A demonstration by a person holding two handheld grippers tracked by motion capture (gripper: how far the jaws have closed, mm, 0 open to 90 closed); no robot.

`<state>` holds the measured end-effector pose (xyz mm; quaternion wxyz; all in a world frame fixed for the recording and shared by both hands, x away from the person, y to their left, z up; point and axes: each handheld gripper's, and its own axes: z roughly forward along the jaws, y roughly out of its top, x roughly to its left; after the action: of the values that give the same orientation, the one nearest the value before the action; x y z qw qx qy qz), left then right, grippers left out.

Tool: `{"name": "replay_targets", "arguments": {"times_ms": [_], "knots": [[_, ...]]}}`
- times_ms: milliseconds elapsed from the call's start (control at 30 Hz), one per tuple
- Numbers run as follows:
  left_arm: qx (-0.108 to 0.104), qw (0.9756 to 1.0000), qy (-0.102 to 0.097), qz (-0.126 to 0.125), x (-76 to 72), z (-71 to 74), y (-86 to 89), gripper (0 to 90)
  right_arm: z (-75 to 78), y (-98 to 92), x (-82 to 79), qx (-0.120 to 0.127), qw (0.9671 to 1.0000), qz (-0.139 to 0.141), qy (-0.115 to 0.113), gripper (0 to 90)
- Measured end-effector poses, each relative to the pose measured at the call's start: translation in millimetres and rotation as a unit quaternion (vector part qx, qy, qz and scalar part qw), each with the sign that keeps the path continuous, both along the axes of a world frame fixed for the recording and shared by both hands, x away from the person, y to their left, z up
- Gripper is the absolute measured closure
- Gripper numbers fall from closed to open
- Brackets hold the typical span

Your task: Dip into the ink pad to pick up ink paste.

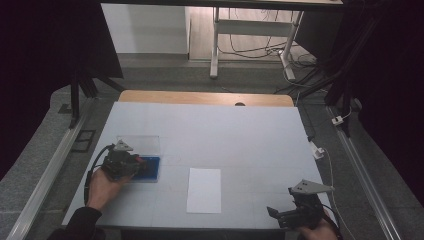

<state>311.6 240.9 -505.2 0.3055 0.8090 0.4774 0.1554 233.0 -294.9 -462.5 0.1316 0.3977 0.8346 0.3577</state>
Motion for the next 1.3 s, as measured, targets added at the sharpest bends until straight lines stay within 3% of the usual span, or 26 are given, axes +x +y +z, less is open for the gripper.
{"name": "replay_targets", "arguments": {"times_ms": [133,267,333,533,1033,1300], "knots": [[0.030,0.9995,-0.007,-0.003,-1.8,1.7,-6.8,59.0,-0.1,0.2,0.3,-0.001,1.0000,0.000,0.001,0.0],[-0.008,0.9999,0.004,0.006,0.4,-0.1,1.0,59.0,-0.1,0.4,0.1,-0.001,1.0000,0.000,0.000,0.0],[-0.017,0.9998,0.006,0.009,0.8,-0.7,2.8,59.0,-0.1,0.2,0.2,-0.001,1.0000,0.000,0.000,0.0],[0.001,1.0000,0.000,0.007,-0.9,0.0,-1.6,59.0,-0.1,0.3,0.2,-0.001,1.0000,0.000,0.000,0.0],[-0.011,0.9999,0.010,0.006,0.7,4.5,5.0,58.5,0.2,-0.3,-0.1,0.000,1.0000,-0.001,-0.001,0.0],[-0.022,0.9997,-0.003,0.007,-5.7,12.8,7.9,58.5,0.3,-0.4,-0.3,0.001,1.0000,0.000,-0.002,0.0]]}}
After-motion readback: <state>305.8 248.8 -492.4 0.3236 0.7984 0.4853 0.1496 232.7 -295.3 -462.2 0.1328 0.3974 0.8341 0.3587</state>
